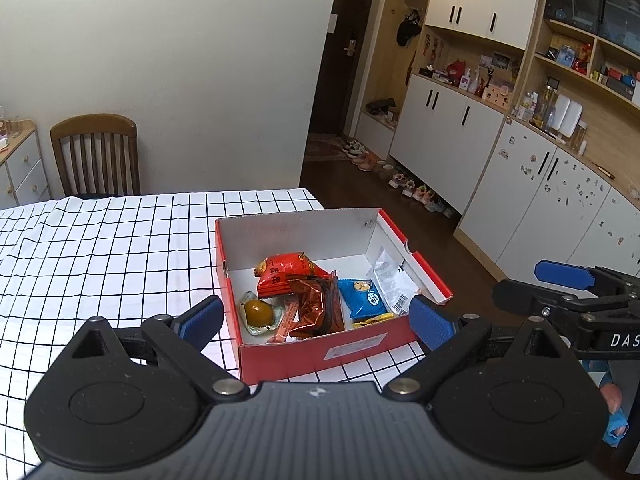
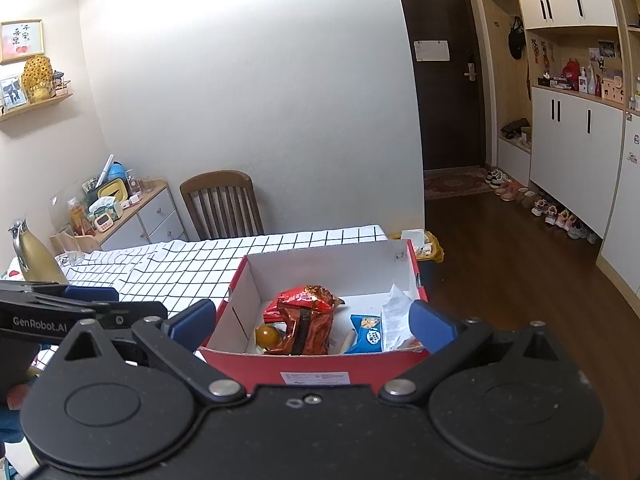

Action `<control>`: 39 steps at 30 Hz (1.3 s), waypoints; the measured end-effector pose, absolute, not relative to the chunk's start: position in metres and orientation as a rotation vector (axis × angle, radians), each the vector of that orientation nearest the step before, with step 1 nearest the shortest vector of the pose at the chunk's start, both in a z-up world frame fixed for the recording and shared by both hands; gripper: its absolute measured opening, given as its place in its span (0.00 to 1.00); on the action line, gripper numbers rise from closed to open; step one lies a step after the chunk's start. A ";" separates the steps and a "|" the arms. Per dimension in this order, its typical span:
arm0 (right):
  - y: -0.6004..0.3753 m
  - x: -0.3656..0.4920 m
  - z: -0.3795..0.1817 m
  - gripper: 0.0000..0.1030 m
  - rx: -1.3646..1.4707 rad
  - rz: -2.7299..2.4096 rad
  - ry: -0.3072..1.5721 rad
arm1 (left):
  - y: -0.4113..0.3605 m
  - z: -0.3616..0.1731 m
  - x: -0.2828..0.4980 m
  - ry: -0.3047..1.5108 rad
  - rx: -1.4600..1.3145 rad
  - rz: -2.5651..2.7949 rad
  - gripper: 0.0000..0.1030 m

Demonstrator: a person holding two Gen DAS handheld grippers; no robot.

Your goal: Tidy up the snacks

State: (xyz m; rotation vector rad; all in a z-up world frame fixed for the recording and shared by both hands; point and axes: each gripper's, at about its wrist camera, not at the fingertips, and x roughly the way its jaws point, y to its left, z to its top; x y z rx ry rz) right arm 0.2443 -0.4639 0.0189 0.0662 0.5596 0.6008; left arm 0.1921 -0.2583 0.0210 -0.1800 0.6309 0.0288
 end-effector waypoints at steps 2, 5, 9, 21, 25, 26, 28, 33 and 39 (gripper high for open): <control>-0.465 0.244 0.019 1.00 0.062 0.602 0.557 | -0.258 0.021 0.192 0.631 -0.184 0.030 0.97; -0.466 0.245 0.019 1.00 0.063 0.604 0.559 | -0.259 0.022 0.192 0.628 -0.188 0.032 0.97; -0.467 0.245 0.019 1.00 0.061 0.602 0.557 | -0.260 0.022 0.192 0.625 -0.188 0.030 0.97; -0.467 0.247 0.017 1.00 0.064 0.603 0.562 | -0.263 0.024 0.191 0.610 -0.172 0.024 0.97; -0.467 0.247 0.016 1.00 0.069 0.594 0.561 | -0.264 0.024 0.192 0.610 -0.174 0.021 0.97; -0.468 0.248 0.016 1.00 0.073 0.595 0.563 | -0.264 0.023 0.192 0.610 -0.172 0.022 0.97; -0.468 0.248 0.016 1.00 0.077 0.595 0.564 | -0.264 0.023 0.192 0.610 -0.170 0.023 0.97; -0.469 0.249 0.015 1.00 0.078 0.599 0.565 | -0.264 0.023 0.193 0.612 -0.174 0.022 0.97; -0.469 0.249 0.015 1.00 0.076 0.599 0.566 | -0.263 0.022 0.192 0.615 -0.175 0.023 0.97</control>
